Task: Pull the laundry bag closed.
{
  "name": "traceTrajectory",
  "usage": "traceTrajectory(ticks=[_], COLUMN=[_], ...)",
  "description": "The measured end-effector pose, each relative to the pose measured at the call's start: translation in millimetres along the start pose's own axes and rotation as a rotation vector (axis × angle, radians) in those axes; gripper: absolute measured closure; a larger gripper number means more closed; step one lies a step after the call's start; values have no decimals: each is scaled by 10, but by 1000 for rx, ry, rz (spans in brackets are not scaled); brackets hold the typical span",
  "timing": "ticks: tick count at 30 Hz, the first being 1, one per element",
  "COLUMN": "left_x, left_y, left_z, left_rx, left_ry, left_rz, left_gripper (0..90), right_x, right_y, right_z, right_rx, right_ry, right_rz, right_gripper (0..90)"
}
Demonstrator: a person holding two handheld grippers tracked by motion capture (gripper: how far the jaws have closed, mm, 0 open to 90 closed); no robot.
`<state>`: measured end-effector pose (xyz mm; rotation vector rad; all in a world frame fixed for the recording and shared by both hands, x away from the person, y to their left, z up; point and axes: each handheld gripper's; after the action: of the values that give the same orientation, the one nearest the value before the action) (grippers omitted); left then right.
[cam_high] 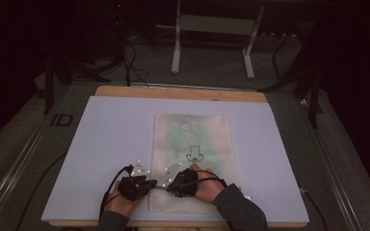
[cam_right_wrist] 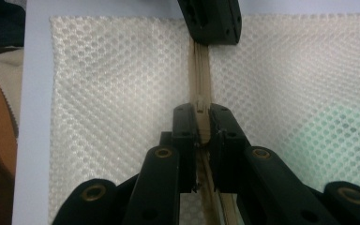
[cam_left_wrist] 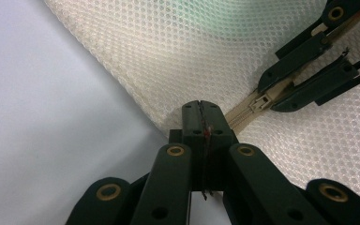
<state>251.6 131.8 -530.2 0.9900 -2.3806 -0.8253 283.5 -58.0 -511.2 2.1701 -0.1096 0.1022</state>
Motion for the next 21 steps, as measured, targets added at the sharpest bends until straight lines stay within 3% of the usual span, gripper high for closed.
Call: traceTrajectory(ticks=[21], left_x=[7], left_y=[1], left_z=[-1], left_rx=[-4], left_ry=[-6], left_rz=[-4], left_gripper=[895], right_x=[14], right_y=[56], right_z=[88], right_rx=[-2], right_ry=[-6], right_rz=[-4], right_gripper=[823])
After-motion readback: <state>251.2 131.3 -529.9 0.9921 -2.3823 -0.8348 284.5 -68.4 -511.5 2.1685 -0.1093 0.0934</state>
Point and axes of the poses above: each handheld gripper's, and its own axes: y roughly backward along the jaws, z roughly out of its underside, x roughly to its right, and after that the axes turned 6 degrees about x, right-handed
